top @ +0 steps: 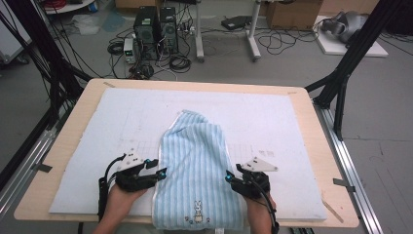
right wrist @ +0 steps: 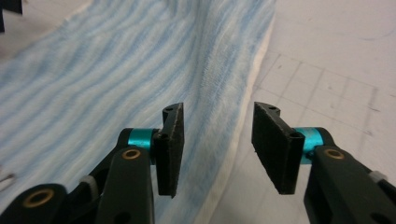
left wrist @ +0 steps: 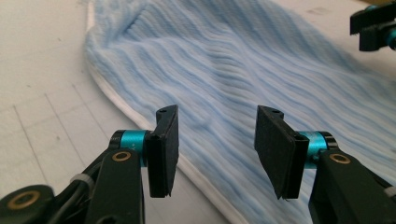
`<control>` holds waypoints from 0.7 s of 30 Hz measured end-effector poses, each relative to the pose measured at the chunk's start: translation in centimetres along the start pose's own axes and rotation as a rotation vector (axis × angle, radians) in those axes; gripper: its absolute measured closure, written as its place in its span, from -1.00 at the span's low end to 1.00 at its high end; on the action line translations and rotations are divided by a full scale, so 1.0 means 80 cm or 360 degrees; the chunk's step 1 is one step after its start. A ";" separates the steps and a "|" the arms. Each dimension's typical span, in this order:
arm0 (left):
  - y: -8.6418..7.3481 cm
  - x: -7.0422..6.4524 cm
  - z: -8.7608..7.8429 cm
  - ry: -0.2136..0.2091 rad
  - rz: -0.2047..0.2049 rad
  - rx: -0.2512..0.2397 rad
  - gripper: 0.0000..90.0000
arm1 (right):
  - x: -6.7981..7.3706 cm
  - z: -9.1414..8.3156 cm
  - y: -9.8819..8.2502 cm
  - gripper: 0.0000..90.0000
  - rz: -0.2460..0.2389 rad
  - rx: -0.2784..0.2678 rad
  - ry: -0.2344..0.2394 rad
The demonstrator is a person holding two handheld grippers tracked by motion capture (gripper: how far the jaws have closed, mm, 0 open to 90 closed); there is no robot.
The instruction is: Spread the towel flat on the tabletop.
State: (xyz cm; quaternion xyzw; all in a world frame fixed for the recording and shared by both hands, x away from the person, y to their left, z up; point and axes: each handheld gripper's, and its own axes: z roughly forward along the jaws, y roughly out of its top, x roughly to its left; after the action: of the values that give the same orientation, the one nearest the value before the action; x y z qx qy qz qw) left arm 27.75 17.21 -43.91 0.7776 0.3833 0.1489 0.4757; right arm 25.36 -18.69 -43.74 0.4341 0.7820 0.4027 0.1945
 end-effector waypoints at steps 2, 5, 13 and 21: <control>0.007 0.005 0.013 0.0031 -0.0004 0.0042 0.16 | -0.003 0.013 0.005 0.34 -0.0013 0.0034 0.0015; 0.013 0.009 0.029 0.0096 0.0013 0.0111 0.20 | -0.008 0.024 0.010 0.56 -0.0049 0.0070 0.0030; 0.009 0.005 0.038 0.0104 0.0149 0.0207 0.91 | -0.019 0.031 0.008 0.87 -0.0082 0.0121 0.0096; 0.001 -0.005 0.016 -0.0010 0.0163 0.0193 0.94 | -0.013 0.013 -0.006 0.88 -0.0121 0.0081 0.0179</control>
State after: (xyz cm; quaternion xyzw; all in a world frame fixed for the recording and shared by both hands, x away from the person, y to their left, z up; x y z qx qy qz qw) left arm 28.30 16.10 -44.48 0.8240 0.3498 0.1470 0.4208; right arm 26.32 -19.19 -44.83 0.3857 0.8176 0.3986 0.1544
